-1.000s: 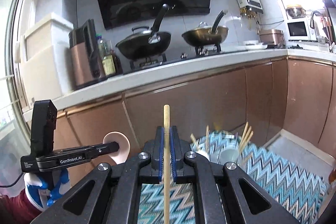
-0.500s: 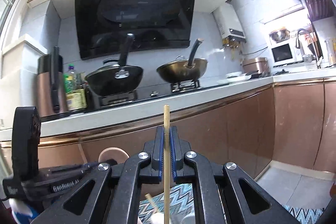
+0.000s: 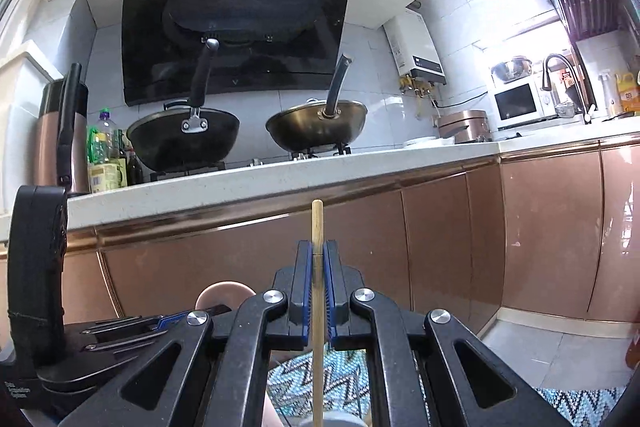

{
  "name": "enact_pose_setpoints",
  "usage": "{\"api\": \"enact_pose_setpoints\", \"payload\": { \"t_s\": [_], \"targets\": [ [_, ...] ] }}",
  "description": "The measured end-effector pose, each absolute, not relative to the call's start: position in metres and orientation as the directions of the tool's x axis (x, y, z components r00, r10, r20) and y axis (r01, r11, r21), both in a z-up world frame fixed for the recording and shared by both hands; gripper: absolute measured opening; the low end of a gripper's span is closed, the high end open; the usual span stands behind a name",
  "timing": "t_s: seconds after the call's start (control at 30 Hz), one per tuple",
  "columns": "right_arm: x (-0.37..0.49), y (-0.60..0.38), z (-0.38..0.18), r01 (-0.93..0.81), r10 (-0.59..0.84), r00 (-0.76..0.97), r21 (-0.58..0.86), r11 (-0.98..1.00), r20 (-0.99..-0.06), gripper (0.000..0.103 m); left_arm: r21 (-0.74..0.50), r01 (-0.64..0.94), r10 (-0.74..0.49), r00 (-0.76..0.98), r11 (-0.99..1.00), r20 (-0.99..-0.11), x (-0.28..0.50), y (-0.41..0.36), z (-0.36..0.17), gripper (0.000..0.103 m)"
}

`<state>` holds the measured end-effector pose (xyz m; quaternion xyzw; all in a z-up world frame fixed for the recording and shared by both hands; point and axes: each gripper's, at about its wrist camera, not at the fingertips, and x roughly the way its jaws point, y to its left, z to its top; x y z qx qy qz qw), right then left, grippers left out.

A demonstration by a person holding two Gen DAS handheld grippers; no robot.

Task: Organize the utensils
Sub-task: 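Open the left tool to drop the pink spoon in while the right tool releases its chopstick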

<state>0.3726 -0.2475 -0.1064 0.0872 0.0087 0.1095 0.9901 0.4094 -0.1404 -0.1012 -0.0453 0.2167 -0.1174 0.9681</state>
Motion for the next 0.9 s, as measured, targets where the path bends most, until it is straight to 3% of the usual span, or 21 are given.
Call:
{"api": "enact_pose_setpoints", "payload": {
  "t_s": [0.33,0.6,0.9],
  "targets": [
    [0.362,-0.252,-0.122,-0.189,0.200,0.979,0.175,0.966,-0.048,0.009,-0.146,0.195,-0.239,0.878,0.970,-0.414,0.405,-0.141,-0.119,0.009],
    [0.332,-0.255,-0.109,-0.156,0.165,0.985,0.170,0.973,-0.045,0.039,-0.158,0.184,-0.235,0.878,0.970,-0.416,0.389,-0.132,-0.115,0.016],
    [0.287,-0.258,-0.092,-0.097,0.109,0.992,0.161,0.982,-0.066,0.053,-0.148,0.185,-0.229,0.893,0.972,-0.387,0.347,-0.123,-0.090,0.026]
  ]
}}
